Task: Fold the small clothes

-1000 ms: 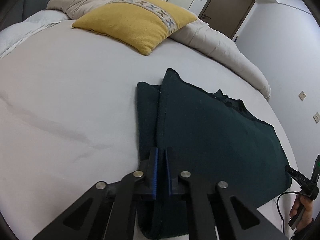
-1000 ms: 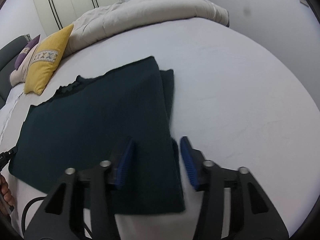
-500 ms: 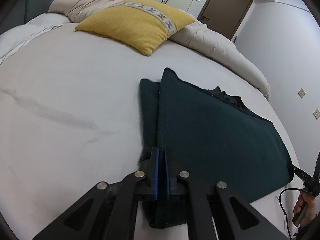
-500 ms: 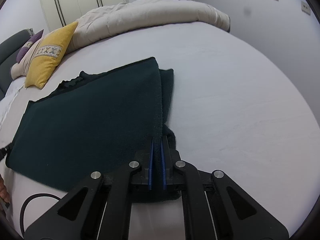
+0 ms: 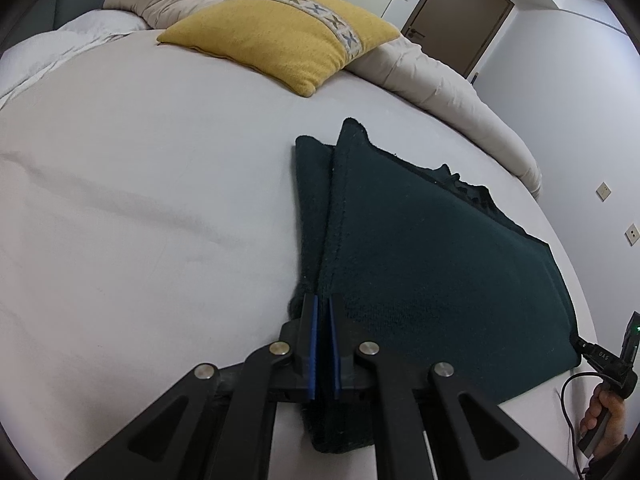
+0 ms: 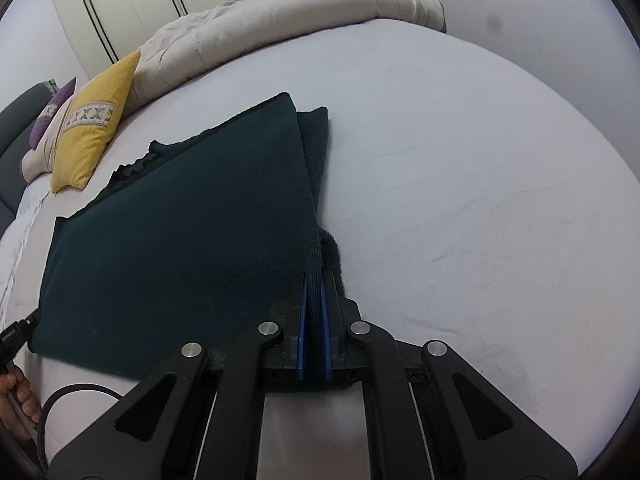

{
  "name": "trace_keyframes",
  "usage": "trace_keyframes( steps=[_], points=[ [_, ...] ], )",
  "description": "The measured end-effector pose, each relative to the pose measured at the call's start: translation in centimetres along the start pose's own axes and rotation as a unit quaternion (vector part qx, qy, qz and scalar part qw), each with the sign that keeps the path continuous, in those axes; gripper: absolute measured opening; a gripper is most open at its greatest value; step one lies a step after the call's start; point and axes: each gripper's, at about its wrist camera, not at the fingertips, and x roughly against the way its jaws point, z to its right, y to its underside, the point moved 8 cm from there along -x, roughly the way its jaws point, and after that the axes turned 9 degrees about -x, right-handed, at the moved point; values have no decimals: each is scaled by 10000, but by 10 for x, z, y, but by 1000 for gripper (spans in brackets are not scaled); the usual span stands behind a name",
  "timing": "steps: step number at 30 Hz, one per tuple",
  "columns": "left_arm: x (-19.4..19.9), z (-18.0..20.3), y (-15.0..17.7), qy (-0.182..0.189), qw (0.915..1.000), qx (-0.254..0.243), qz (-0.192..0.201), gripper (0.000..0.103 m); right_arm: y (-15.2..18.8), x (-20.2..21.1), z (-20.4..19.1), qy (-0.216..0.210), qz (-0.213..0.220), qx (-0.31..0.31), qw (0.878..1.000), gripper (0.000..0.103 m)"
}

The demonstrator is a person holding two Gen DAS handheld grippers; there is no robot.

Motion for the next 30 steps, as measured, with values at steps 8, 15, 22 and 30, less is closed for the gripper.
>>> trace_keyframes(
  steps=[8, 15, 22, 30],
  points=[
    [1, 2, 2, 165, 9995, 57, -256, 12, -1, -2, -3, 21, -254, 62, 9997, 8],
    [36, 29, -52, -589, 9947, -684, 496, 39, -42, 38, -24, 18, 530, -29, 9986, 45],
    [-29, 93, -106, -529, 9877, -1310, 668, 42, -54, -30, -166, -1866, -376, 548, 9802, 45],
    [-107, 67, -96, -204, 9967, -768, 157, 47, -76, -149, -180, -2103, -1202, -559, 9686, 21]
  ],
)
